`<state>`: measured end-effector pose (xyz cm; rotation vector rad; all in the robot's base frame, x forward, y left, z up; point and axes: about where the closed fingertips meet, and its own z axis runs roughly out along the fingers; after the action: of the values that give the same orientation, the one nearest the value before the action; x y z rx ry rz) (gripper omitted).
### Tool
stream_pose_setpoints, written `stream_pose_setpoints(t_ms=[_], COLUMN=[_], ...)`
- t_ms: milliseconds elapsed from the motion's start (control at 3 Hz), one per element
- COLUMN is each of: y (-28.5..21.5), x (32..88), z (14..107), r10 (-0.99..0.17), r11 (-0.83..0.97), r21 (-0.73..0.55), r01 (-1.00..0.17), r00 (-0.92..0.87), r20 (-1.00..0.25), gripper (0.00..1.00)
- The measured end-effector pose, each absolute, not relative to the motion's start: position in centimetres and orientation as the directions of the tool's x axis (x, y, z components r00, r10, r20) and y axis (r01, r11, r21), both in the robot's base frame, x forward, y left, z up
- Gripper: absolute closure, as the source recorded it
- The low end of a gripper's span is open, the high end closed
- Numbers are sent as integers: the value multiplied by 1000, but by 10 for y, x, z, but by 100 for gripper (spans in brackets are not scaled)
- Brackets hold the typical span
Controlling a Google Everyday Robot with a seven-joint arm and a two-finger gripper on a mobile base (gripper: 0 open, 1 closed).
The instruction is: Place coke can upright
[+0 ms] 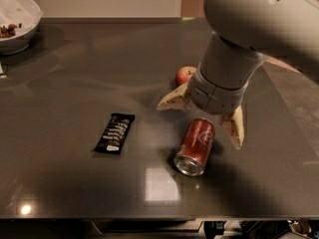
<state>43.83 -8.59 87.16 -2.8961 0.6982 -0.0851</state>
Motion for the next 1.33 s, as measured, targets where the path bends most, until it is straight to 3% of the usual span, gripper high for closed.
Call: stream_pose_setpoints(t_ms=[667, 1000, 1333], y=[-93, -95, -96], x=[437, 436, 434], z=[852, 849, 850], r10=[-365, -358, -354], r11=[-930, -934, -935], r21=[-75, -39, -9], r01=[-359, -356, -355], r00=[927, 929, 932], r20=[88, 92, 81], gripper=[0, 17, 42])
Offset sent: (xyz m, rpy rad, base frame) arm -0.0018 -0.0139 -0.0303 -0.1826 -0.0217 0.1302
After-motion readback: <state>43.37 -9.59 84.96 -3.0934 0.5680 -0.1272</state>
